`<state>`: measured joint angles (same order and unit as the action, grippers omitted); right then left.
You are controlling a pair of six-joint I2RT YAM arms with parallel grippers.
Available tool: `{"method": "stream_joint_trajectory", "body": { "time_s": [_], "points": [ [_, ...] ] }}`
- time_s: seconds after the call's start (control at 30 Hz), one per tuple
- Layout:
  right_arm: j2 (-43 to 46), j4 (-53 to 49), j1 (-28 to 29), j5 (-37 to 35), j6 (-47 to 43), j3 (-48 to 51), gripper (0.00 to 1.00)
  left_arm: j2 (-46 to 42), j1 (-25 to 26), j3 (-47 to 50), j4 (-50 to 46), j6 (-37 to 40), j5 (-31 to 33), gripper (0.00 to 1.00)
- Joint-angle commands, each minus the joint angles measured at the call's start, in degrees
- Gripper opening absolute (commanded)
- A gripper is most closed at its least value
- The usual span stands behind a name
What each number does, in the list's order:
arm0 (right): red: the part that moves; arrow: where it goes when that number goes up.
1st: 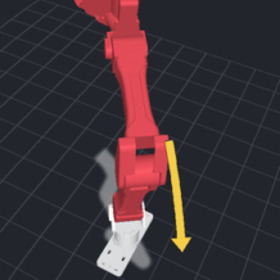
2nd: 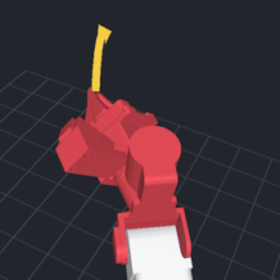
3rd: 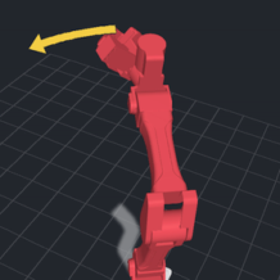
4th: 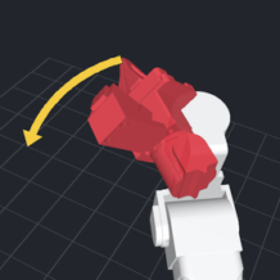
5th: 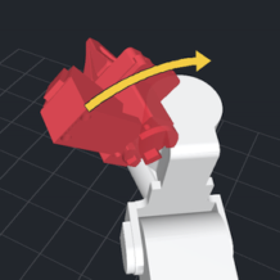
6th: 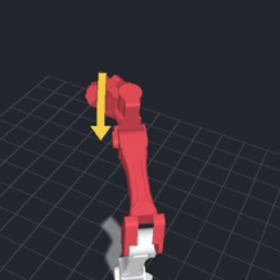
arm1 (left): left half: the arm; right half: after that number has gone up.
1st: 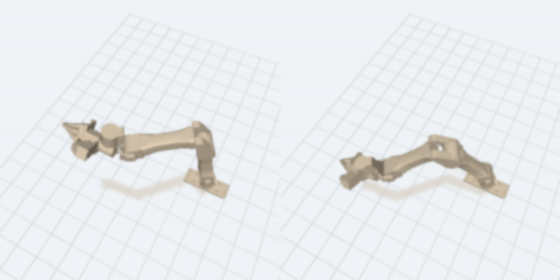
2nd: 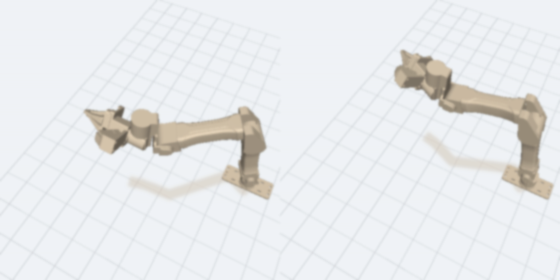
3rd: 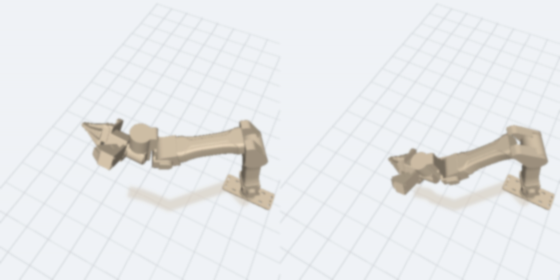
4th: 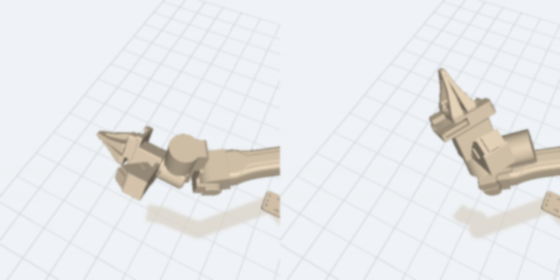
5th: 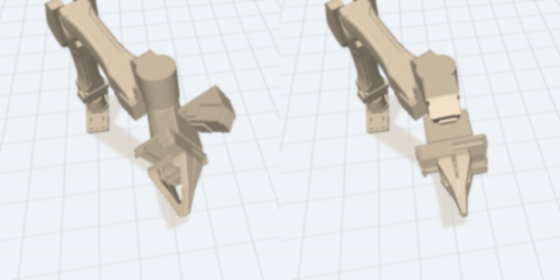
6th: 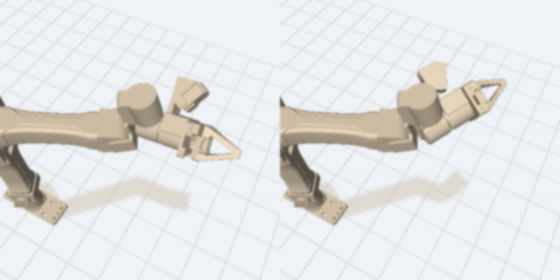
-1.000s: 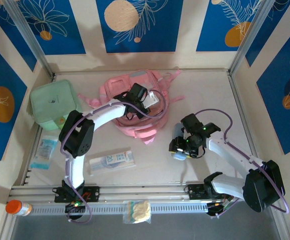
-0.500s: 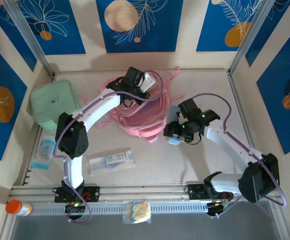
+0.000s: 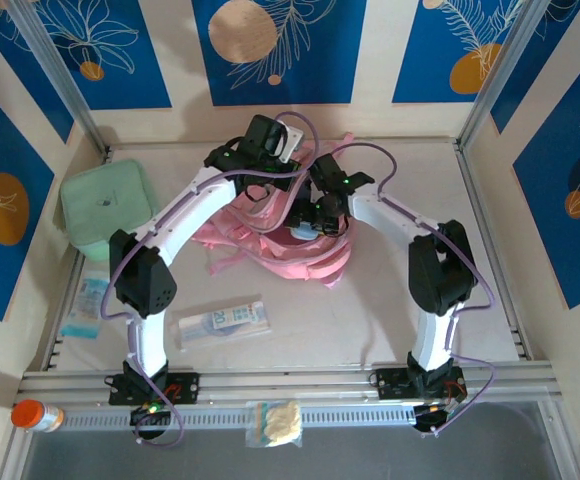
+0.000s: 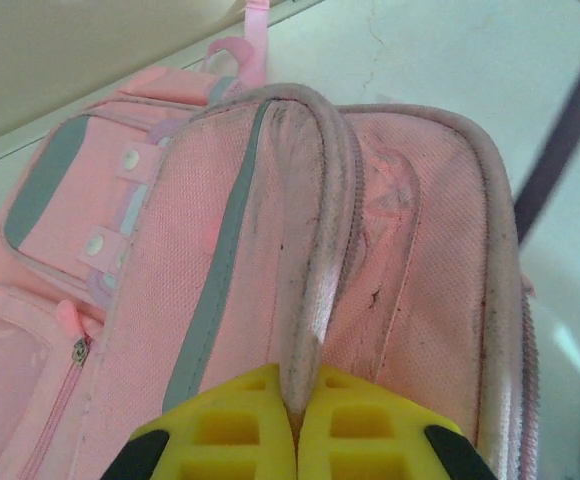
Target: Pack the student bag
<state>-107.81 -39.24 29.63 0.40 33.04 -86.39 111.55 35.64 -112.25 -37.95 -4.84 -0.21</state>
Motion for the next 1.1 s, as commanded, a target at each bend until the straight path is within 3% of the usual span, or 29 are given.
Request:
{"method": "stream_joint_trajectory", "body": {
  "time_s": [0.0, 0.13, 0.27, 0.37, 0.57, 0.8, 0.97, 1.07],
  "points": [
    [0.9, 0.7, -1.3, 2.6, -0.9, -1.1, 0.83, -1.8, 0.0, -3.5, 3.2, -2.1, -0.4, 0.00],
    [6.3, 7.5, -3.6, 11.3, 3.5, 7.1, 0.85, -2.0, -0.1, -3.2, 3.4, -2.6, -1.8, 0.00],
    [8.1, 8.5, -4.6, 13.4, 4.3, 9.5, 0.79, -2.3, -0.1, -2.6, 4.0, -3.1, -2.8, 0.00],
    [6.7, 10.9, -6.3, 17.7, 7.2, 10.3, 0.59, -2.6, 0.0, -2.3, 4.4, -3.7, -4.1, 0.00],
    [1.1, 13.7, -5.5, 17.3, 10.4, 6.7, 0.35, -2.6, -0.1, -1.4, 5.5, -5.7, -4.5, 0.00],
    [-1.9, 21.1, -5.3, 19.9, 12.2, 4.9, 0.33, -2.1, -0.1, -1.1, 6.2, -8.6, -5.1, 0.00],
    [5.7, 15.7, -6.1, 11.2, 11.5, 10.2, 0.38, -3.1, -0.1, 0.2, 5.9, -9.0, -3.3, 0.00],
    [4.6, 15.3, -6.9, 10.6, 12.6, 13.0, 0.37, -3.3, -0.1, 0.9, 6.5, -10.4, -4.1, 0.00]
  ]
}}
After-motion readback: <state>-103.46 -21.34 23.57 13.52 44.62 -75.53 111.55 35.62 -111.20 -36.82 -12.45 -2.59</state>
